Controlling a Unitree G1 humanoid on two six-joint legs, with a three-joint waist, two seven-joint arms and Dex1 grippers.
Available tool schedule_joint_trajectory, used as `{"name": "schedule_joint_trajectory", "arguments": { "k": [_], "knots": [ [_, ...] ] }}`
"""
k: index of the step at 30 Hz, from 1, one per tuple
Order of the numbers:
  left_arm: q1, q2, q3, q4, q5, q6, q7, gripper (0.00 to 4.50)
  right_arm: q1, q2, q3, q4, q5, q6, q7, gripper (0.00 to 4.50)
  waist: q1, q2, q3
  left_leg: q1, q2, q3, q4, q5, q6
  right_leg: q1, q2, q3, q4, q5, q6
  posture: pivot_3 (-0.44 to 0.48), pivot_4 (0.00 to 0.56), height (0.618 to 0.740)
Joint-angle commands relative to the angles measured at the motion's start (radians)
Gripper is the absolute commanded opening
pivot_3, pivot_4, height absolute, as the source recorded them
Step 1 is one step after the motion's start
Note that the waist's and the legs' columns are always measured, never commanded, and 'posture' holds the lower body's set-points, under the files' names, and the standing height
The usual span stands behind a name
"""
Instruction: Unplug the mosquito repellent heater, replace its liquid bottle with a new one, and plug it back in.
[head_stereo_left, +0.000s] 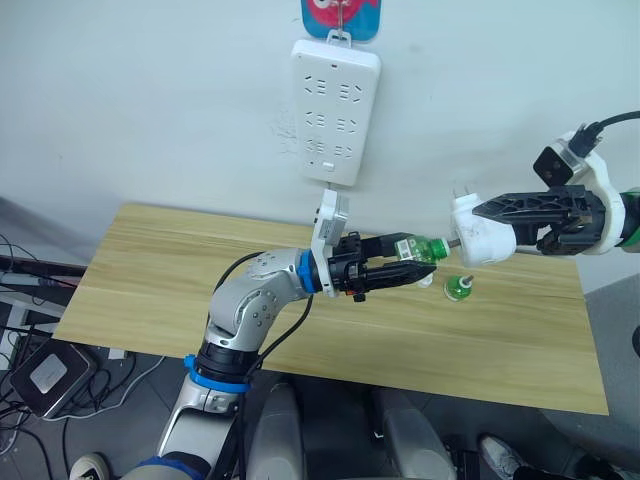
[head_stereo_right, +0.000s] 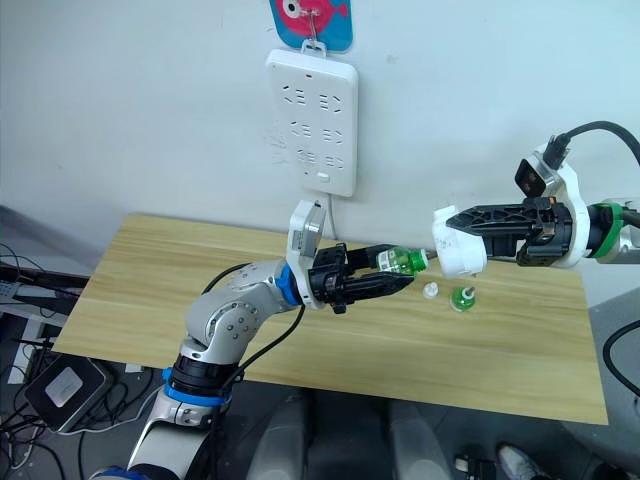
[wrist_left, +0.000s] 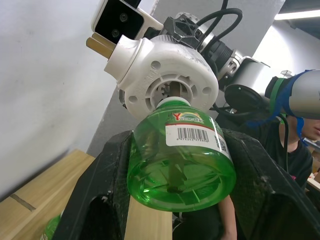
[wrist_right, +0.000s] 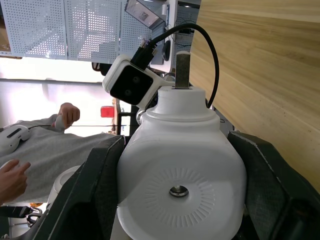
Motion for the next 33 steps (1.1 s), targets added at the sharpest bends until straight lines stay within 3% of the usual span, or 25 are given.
{"name": "schedule_joint_trajectory", "arguments": {
  "k": [1,14,33],
  "knots": [
    [-0.028,-0.028,-0.039,-0.039,-0.016,-0.002,-0.002,2.27,-0.01,0.001,-0.022,-0.068,0.035,0.011,0.004,2.92,0.0,0.0,0.0,0.0,0.0,0.0,0.0,0.0,0.0,0.0,0.0,0.0,0.0,0.0,0.0,-0.03,0.309,0.74],
    [-0.066,-0.096,0.001,0.014,0.02,-0.079,0.061,2.27,0.05,0.0,-0.054,-0.159,0.035,-0.003,0.02,2.92,0.001,0.0,0.0,0.0,0.0,0.0,0.001,0.0,0.0,0.0,0.0,0.0,0.001,0.0,0.0,-0.026,0.302,0.74],
    [-0.009,-0.019,-0.013,-0.083,-0.049,0.031,0.013,2.27,-0.074,-0.02,-0.022,0.014,-0.006,0.011,0.009,2.92,-0.001,0.0,0.0,0.0,0.0,0.0,0.006,0.0,0.0,0.0,0.0,0.0,0.005,0.0,0.001,-0.034,0.309,0.74]
  ]
}}
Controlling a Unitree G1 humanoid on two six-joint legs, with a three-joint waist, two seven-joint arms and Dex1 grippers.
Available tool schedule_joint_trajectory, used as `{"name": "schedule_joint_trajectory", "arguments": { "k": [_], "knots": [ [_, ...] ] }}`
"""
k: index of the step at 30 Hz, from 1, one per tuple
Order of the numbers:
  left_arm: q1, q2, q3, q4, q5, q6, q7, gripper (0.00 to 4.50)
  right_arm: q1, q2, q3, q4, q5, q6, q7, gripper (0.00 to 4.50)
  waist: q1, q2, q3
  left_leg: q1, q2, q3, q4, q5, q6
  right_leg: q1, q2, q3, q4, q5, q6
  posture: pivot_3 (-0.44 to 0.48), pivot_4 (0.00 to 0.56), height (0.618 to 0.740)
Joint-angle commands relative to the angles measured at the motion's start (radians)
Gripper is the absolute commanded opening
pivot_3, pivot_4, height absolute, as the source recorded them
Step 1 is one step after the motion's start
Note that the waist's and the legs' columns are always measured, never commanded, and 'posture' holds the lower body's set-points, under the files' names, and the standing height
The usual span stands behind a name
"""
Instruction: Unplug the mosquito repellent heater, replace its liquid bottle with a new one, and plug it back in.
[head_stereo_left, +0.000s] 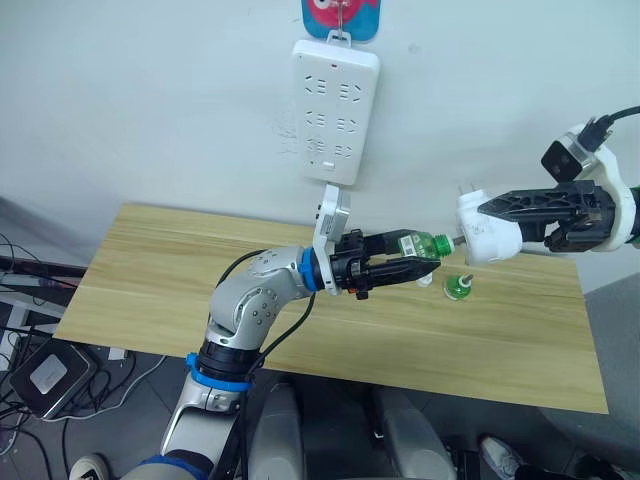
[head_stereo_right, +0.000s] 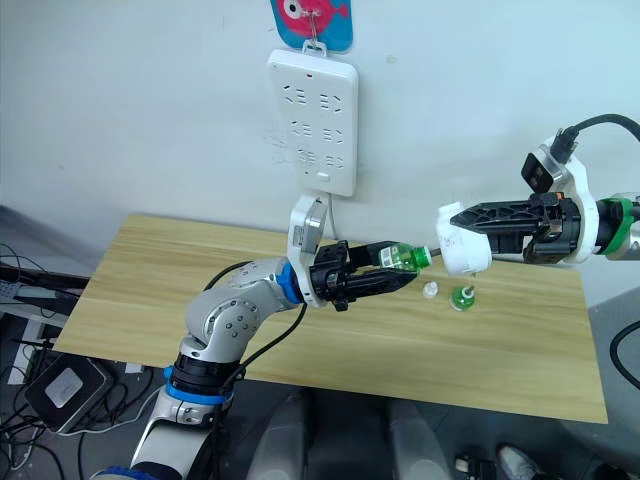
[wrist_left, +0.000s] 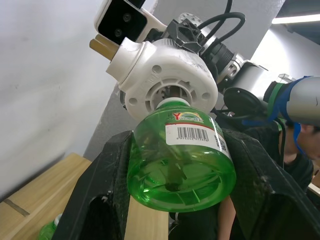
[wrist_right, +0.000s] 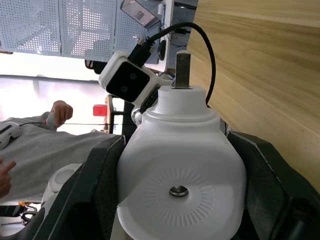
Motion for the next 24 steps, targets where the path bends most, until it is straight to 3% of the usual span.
{"name": "schedule_joint_trajectory", "arguments": {
  "k": [1,24],
  "knots": [
    [0.002,-0.005,-0.026,-0.065,-0.03,-0.001,-0.011,2.27,-0.057,0.006,-0.011,0.023,0.001,0.008,0.014,2.92,0.0,0.0,0.0,0.0,0.0,0.0,0.001,0.0,0.0,0.0,0.0,0.0,0.001,0.0,0.0,-0.034,0.309,0.74],
    [-0.029,0.006,0.014,-0.025,-0.031,-0.014,-0.004,2.27,-0.029,-0.019,0.012,-0.004,0.015,0.008,0.051,2.92,-0.001,0.0,0.0,0.0,0.0,0.0,0.005,0.0,0.001,-0.001,0.0,0.001,0.005,-0.002,0.004,-0.034,0.309,0.74]
  ]
}}
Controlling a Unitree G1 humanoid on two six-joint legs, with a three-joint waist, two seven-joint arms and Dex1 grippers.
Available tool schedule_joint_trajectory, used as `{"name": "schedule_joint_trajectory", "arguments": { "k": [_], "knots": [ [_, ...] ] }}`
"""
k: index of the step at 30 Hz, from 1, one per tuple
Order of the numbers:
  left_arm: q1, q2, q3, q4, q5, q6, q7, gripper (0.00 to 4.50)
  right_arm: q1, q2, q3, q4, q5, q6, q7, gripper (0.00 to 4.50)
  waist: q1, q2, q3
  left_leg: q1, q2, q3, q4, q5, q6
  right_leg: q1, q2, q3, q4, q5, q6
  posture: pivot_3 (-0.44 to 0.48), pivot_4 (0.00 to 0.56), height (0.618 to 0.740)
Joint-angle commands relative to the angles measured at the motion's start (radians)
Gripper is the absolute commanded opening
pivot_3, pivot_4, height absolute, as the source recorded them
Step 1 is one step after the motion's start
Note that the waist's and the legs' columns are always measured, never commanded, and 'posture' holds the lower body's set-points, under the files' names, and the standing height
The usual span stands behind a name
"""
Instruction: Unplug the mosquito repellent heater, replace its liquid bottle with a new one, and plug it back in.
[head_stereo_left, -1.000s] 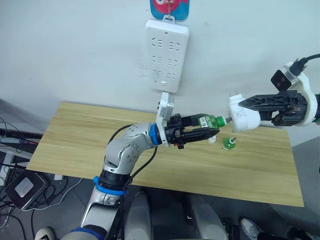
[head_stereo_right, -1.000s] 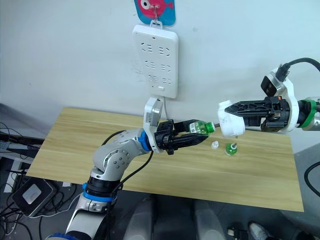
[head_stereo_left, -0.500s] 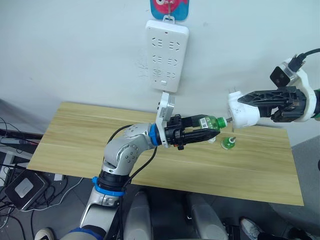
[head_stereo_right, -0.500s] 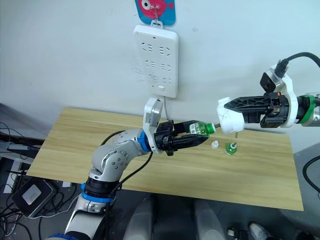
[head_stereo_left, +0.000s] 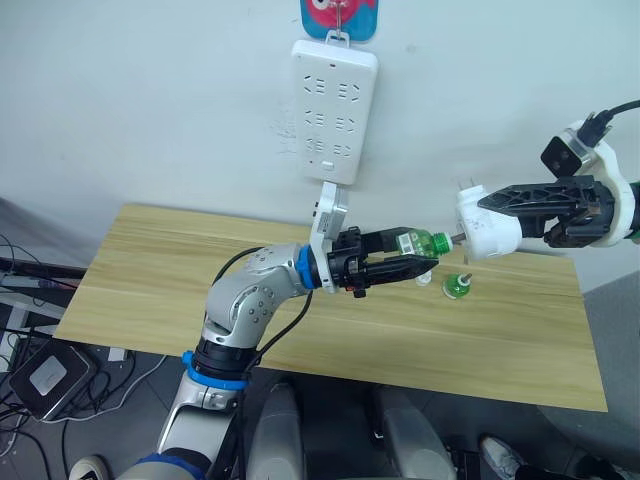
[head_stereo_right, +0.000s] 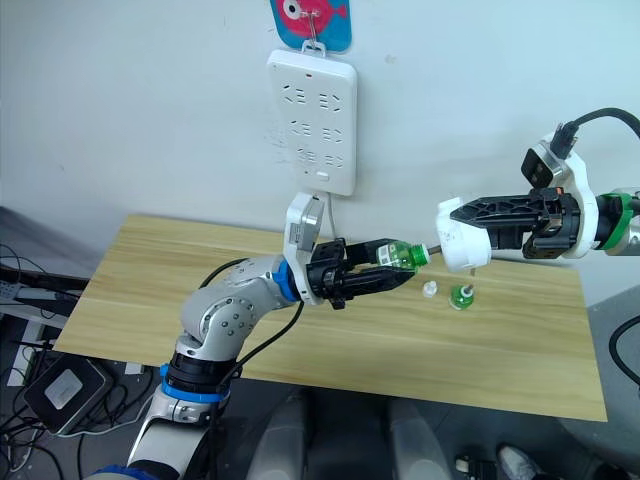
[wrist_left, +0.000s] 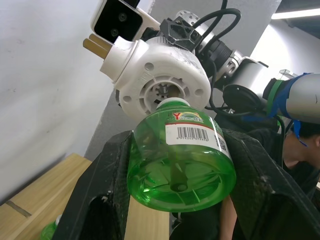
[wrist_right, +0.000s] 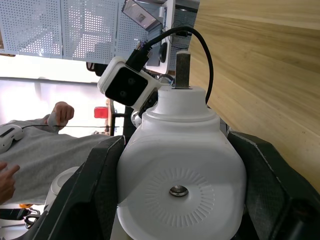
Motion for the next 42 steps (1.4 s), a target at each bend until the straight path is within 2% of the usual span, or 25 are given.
{"name": "schedule_joint_trajectory", "arguments": {
  "k": [1,13,27,35,42],
  "knots": [
    [-0.018,-0.013,-0.008,-0.021,-0.02,-0.02,-0.008,2.27,0.001,-0.013,-0.022,-0.024,0.04,0.008,0.014,2.92,0.0,0.0,0.0,0.0,0.0,0.0,0.0,0.0,0.0,0.0,0.0,0.0,0.0,0.0,0.0,-0.033,0.309,0.74],
    [-0.024,-0.025,-0.023,-0.012,-0.012,-0.029,-0.014,2.27,-0.008,-0.009,-0.014,-0.045,0.065,0.008,0.026,2.92,0.0,0.0,0.0,0.0,0.0,0.0,0.0,0.0,0.0,0.0,0.0,0.0,0.0,0.0,0.0,-0.036,0.308,0.74],
    [-0.003,0.001,-0.026,-0.021,-0.006,-0.027,-0.025,2.27,-0.036,-0.009,0.0,-0.02,0.065,0.008,0.035,2.92,0.0,0.0,0.0,0.0,0.0,0.0,0.0,0.0,0.0,0.0,0.0,0.0,0.0,0.0,0.0,-0.034,0.31,0.74],
    [-0.038,-0.037,-0.011,-0.006,-0.021,-0.039,-0.001,2.27,-0.001,0.0,-0.015,-0.054,0.065,0.008,0.016,2.92,0.0,0.0,0.0,0.0,0.0,0.0,0.0,0.0,0.0,0.0,0.0,0.0,0.0,0.0,0.0,-0.03,0.307,0.74],
    [-0.05,-0.063,-0.039,-0.001,-0.004,-0.05,0.002,2.27,0.006,0.039,-0.047,-0.089,0.065,0.0,-0.015,2.92,0.0,0.0,0.0,-0.001,0.0,0.0,0.0,0.0,0.0,0.0,0.0,0.0,0.0,0.0,0.0,-0.033,0.304,0.74]
  ]
}}
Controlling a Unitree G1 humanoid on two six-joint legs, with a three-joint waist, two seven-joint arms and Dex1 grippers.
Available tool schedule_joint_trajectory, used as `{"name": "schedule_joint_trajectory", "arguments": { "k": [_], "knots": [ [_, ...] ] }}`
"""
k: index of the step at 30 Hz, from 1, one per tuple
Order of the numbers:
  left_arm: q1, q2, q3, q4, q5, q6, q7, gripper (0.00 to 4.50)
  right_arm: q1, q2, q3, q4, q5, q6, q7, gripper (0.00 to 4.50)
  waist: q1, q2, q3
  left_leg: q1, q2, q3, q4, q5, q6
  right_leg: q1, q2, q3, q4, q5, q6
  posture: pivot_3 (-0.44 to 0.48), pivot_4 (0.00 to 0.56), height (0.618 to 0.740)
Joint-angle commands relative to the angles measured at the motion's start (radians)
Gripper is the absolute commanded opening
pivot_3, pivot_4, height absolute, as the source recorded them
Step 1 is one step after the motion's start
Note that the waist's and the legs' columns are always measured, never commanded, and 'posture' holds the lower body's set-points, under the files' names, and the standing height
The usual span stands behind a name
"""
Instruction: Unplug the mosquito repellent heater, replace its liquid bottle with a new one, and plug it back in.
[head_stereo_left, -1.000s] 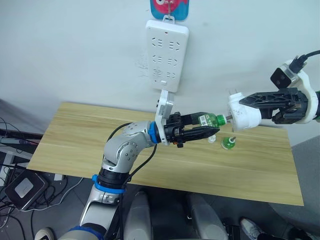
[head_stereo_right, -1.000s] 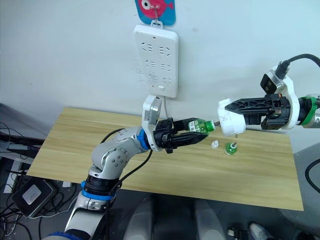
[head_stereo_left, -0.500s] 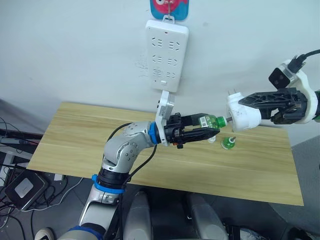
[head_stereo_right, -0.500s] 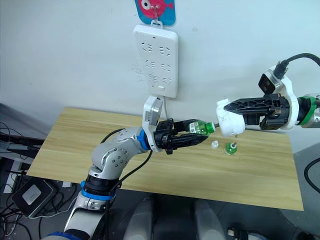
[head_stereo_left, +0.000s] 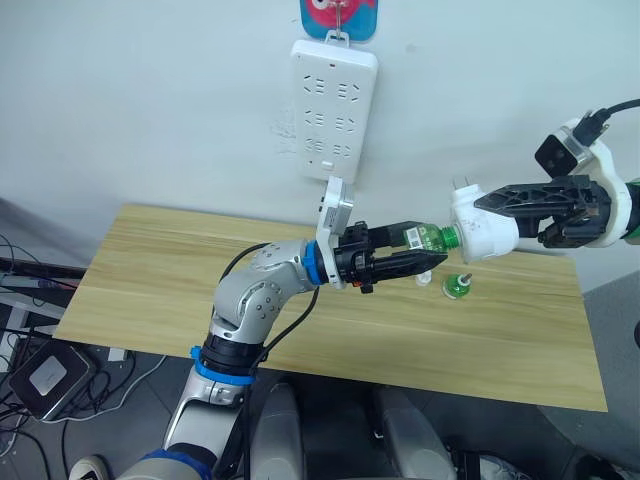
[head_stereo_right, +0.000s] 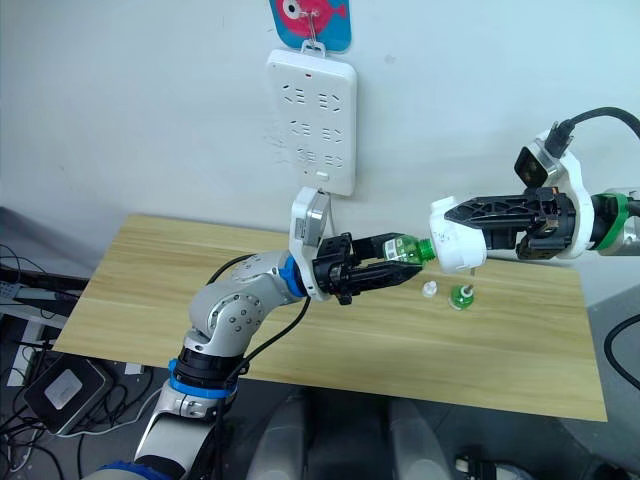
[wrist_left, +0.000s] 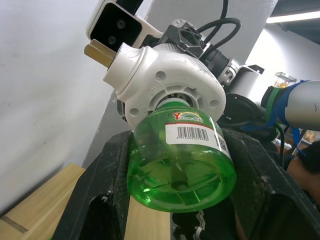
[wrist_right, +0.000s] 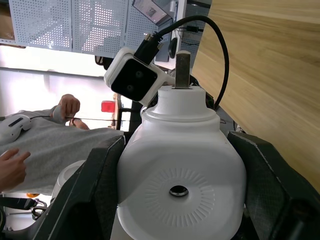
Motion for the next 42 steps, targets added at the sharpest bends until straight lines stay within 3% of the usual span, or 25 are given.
{"name": "schedule_joint_trajectory", "arguments": {
  "k": [1,9,16,23,28,37,42],
  "knots": [
    [-0.023,-0.033,-0.031,-0.022,-0.006,-0.025,-0.001,2.27,-0.014,0.021,-0.031,-0.068,0.031,0.008,-0.001,2.92,0.0,0.0,0.0,0.0,0.0,0.0,0.0,0.0,0.0,0.0,0.0,0.0,0.0,0.0,0.0,-0.033,0.304,0.74],
    [-0.005,-0.033,-0.048,-0.031,0.0,-0.028,-0.013,2.27,-0.033,0.068,-0.023,-0.215,0.031,-0.036,-0.021,2.92,-0.001,0.0,0.0,0.0,0.0,0.0,0.0,0.0,0.0,0.0,0.0,0.0,0.0,0.0,0.0,-0.044,0.305,0.74],
    [-0.012,-0.043,-0.032,-0.042,-0.02,-0.006,-0.013,2.27,-0.01,0.102,-0.043,-0.231,0.031,-0.075,-0.098,2.92,-0.001,0.0,0.0,-0.001,0.0,0.0,0.0,0.0,0.0,-0.001,0.0,0.0,0.0,0.0,0.0,-0.045,0.306,0.74],
    [-0.012,-0.045,-0.028,-0.026,-0.003,-0.017,-0.012,2.27,-0.032,0.115,-0.044,-0.234,0.031,-0.045,-0.03,2.92,-0.001,0.0,0.0,-0.001,0.0,0.0,0.0,0.0,0.0,-0.001,0.0,0.0,0.0,0.0,0.0,-0.044,0.31,0.74],
    [-0.017,-0.048,-0.016,-0.004,0.012,-0.036,-0.006,2.27,-0.005,0.108,-0.062,-0.235,0.031,-0.064,-0.052,4.48,-0.001,0.0,0.0,-0.001,0.0,0.0,0.001,0.0,0.0,-0.001,0.0,0.0,0.0,0.0,0.0,-0.046,0.31,0.74],
    [-0.037,-0.041,-0.002,0.006,0.002,-0.031,-0.008,2.27,0.161,0.066,-0.117,-0.246,0.031,-0.103,-0.141,4.48,0.0,0.0,0.0,-0.002,0.0,-0.001,0.001,0.0,0.0,-0.001,0.0,-0.001,0.0,0.0,0.0,-0.048,0.311,0.74],
    [-0.038,-0.034,0.003,0.004,-0.007,-0.022,-0.005,2.27,0.191,0.05,-0.13,-0.214,0.031,-0.073,-0.094,4.48,-0.001,0.0,0.0,-0.002,0.0,-0.001,0.001,0.0,0.0,-0.001,0.0,-0.001,0.001,0.0,0.0,-0.048,0.311,0.74]
  ]
}}
